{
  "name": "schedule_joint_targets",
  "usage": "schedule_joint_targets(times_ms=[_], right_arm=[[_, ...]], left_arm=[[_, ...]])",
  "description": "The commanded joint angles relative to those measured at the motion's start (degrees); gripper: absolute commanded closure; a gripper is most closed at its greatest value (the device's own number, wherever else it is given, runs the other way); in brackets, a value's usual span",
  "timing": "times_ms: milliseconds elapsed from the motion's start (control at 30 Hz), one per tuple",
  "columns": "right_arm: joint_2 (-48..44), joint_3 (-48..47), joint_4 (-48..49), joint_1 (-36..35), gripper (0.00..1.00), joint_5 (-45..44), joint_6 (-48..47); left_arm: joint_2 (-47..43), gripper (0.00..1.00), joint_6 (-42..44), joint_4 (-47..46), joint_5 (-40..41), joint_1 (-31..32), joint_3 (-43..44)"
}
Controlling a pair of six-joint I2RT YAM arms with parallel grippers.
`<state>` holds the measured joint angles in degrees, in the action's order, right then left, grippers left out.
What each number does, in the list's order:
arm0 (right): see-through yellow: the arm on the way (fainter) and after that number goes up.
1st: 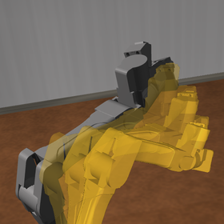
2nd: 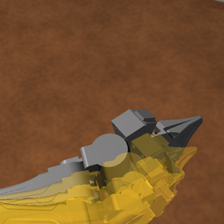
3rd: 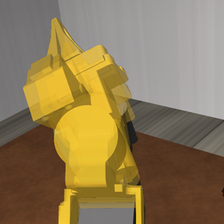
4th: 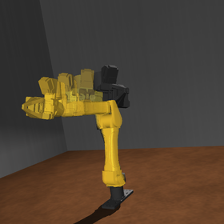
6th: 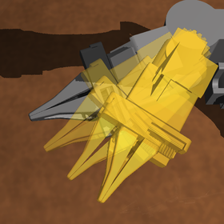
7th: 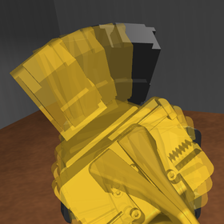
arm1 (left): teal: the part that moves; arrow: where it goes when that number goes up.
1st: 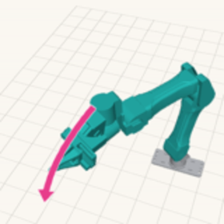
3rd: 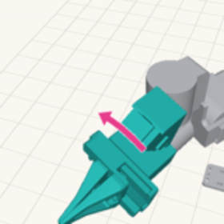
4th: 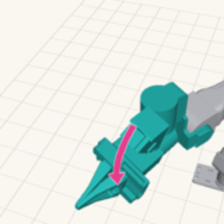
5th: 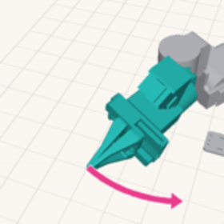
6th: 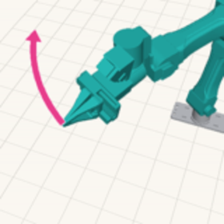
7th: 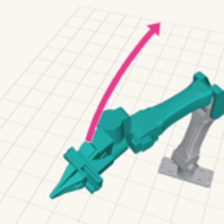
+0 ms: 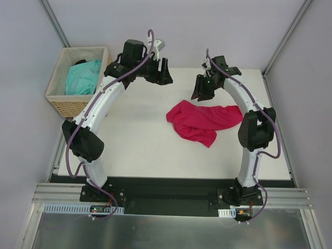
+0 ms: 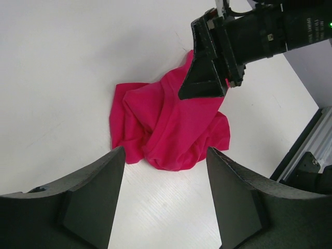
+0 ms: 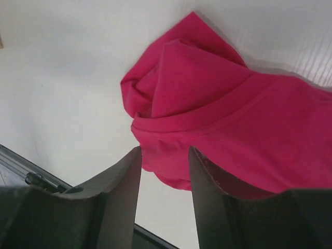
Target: Fold and stack the t-shirts
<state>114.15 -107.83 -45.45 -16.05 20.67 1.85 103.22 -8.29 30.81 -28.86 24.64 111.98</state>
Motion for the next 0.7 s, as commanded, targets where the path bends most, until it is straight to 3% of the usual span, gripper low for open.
schedule_joint_targets(times_ms=[0,133,500,667], right_arm=[[2.0,-4.8,-4.7,-0.4,0.57,1.2,0.4],[6.9,-8.9,-10.3,-0.6,0.61,1.6,-0.2],[11.0,-12.2,-20.4,-0.7,0.62,3.5,-0.8],[12.3,-12.4,-22.3,-0.6,0.55,1.9,-1.6]], left_arm=[[-4.0,0.37,0.1,0.7,2.7,-0.5,-1.4],[-4.6,0.37,0.2,1.0,3.5,-0.5,-1.9],[-1.5,0.37,0.3,1.4,3.6,-0.6,2.4],[-0.2,0.37,-0.3,1.6,2.8,-0.6,3.3]])
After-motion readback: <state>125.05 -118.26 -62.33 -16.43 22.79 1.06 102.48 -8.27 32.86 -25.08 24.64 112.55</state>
